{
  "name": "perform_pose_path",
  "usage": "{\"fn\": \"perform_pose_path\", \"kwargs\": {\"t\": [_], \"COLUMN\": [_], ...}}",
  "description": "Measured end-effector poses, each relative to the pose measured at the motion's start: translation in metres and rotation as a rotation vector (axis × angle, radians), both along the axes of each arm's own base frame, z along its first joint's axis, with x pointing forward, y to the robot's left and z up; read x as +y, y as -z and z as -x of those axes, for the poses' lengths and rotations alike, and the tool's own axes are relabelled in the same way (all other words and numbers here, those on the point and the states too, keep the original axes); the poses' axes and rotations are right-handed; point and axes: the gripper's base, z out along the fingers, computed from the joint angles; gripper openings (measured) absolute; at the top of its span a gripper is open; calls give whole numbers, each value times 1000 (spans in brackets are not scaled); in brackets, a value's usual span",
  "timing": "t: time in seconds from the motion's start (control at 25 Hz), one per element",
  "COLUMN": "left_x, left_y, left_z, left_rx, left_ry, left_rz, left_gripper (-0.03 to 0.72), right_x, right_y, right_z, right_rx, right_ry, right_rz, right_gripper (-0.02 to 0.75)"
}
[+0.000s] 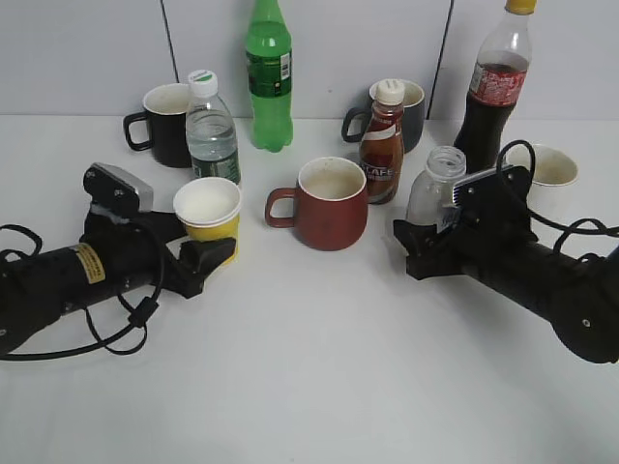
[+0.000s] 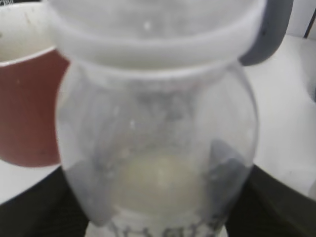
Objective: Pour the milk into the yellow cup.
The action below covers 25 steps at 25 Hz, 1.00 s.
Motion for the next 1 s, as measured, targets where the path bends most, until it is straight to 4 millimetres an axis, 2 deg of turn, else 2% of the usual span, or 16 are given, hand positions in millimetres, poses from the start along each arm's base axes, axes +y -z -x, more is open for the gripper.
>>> {"fn": "perform_pose_path", "kwargs": {"t": [0.16, 0.36, 0.68, 0.92, 1.0], "left_x": [3, 13, 28, 34, 38], "left_y": [-8, -22, -67, -96, -121], "left_z": [9, 21, 37, 67, 84], "left_rx": [12, 71, 214, 416, 487], "left_ry": [-4, -59, -217, -357, -416], "left_rz": [-19, -98, -157, -271, -299], "left_gripper": [578, 578, 578, 578, 568], "right_x": [-1, -3, -8, -15, -16], "right_y": [2, -12, -41, -72, -86], "right_z": [2, 5, 15, 32, 41], "right_rx": [29, 82, 285, 449, 476], "right_ry": [2, 8, 38, 100, 128], "right_rz": [15, 55, 98, 85, 116], "right_gripper": [557, 559, 559, 555, 550]}}
